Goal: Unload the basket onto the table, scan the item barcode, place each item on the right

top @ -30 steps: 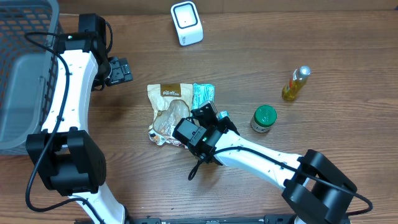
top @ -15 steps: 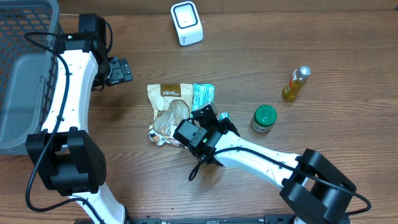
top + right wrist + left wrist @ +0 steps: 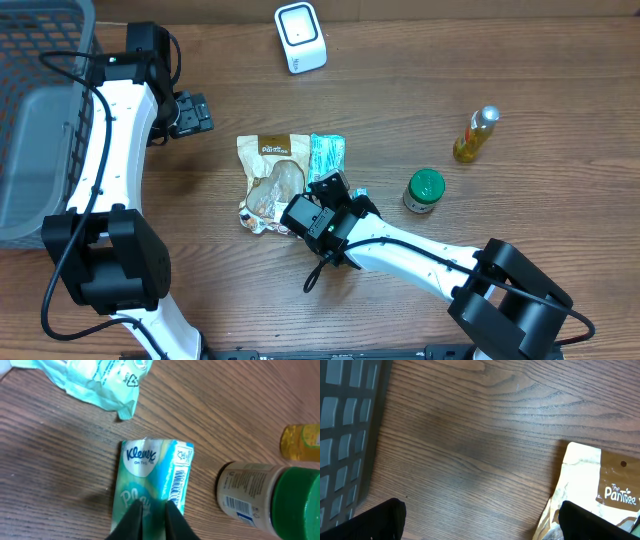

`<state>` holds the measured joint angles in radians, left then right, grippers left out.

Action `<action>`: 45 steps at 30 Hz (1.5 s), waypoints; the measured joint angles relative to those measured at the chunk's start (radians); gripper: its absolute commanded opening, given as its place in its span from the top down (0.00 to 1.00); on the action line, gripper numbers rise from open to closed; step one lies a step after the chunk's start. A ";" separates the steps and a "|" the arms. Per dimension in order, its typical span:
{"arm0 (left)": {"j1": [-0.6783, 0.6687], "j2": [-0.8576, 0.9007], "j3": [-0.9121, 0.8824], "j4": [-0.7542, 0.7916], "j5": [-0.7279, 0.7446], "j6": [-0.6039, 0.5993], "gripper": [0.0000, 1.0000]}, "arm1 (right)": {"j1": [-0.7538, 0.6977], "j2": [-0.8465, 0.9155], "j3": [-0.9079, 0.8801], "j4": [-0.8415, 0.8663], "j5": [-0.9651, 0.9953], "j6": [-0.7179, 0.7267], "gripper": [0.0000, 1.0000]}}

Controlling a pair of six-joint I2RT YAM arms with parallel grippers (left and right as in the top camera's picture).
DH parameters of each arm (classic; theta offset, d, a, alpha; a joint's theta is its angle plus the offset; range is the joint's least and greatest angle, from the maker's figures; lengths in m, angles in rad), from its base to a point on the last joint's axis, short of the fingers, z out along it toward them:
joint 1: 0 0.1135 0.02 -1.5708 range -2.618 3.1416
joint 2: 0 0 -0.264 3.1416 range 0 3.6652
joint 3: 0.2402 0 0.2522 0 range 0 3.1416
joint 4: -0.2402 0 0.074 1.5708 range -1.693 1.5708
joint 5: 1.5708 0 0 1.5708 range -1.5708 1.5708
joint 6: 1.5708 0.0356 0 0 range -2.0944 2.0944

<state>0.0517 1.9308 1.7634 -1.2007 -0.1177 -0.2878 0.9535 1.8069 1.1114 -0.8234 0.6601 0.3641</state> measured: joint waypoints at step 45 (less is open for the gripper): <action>0.000 0.000 0.000 0.000 0.000 0.000 0.00 | -0.359 0.001 0.139 -0.205 -0.500 -0.002 0.58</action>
<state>0.0517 1.9308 1.7634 -1.2007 -0.1177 -0.2878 0.5945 1.8076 1.2503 -1.0286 0.1604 0.3622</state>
